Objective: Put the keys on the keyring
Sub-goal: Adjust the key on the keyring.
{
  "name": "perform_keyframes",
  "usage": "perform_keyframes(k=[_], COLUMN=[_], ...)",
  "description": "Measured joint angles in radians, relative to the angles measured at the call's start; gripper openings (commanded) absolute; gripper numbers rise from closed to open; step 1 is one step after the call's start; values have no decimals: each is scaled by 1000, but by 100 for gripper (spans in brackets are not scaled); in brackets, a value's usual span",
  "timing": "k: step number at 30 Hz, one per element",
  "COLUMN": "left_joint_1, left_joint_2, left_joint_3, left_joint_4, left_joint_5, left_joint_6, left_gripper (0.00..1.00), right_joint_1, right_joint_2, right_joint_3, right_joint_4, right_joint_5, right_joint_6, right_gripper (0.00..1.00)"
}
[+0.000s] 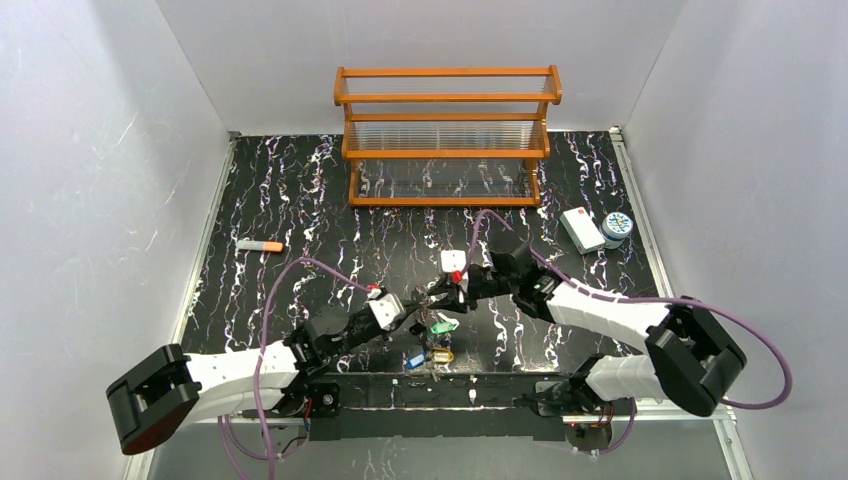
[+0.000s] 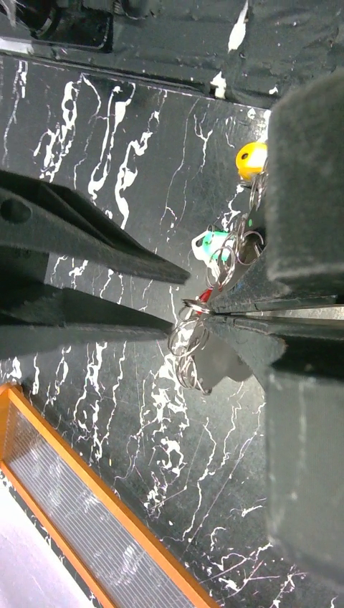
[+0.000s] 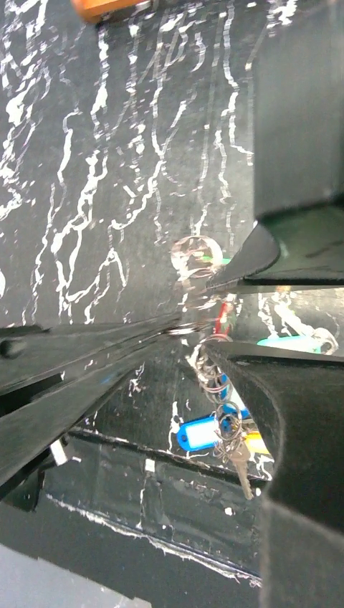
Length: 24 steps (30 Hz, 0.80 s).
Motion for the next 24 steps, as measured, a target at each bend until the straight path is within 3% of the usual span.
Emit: perform_keyframes(k=[10,24], left_joint_1=[-3,-3], left_joint_2=[-77,-72], left_joint_3=[-95,-95], left_joint_4=[137,261], left_joint_5=[-42,-43], left_joint_6=[-95,-130], left_gripper=[0,0], right_joint_1=[-3,-4], right_joint_2=[-159,-150], right_joint_3=[-156,-166], right_joint_4=[42,134], right_joint_5=[101,51], right_joint_6=[51,101], right_gripper=[43,42])
